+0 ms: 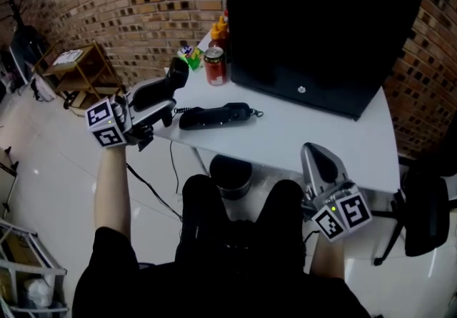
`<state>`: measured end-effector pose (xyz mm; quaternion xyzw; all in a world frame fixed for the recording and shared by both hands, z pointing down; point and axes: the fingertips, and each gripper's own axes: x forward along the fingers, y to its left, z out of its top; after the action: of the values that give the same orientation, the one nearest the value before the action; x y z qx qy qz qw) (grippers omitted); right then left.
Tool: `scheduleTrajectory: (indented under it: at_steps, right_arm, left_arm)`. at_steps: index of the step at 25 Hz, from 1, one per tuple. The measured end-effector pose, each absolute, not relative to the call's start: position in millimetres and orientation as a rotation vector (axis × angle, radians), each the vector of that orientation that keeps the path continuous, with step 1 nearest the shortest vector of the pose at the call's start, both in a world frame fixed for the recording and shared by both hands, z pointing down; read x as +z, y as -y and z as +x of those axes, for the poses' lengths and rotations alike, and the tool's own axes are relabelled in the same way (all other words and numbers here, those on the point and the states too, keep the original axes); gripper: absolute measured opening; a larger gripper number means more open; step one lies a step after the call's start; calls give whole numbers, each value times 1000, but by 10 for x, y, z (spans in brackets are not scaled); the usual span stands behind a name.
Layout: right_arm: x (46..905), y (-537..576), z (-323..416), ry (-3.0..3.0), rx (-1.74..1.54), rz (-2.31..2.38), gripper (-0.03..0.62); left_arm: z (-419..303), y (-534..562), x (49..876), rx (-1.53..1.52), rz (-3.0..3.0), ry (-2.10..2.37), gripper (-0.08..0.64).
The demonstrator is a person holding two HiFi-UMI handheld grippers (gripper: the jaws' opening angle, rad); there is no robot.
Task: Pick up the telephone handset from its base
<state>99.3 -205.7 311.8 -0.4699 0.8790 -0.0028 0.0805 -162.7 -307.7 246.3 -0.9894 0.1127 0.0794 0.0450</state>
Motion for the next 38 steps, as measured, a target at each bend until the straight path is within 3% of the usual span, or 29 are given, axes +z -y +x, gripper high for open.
scheduleTrajectory:
  at_steps: [38]
  right_arm:
    - [3128,1992,1087,-2587,-13,-1398,6]
  left_arm:
    - [-1482,3030,2515,151,-2993,-322,256]
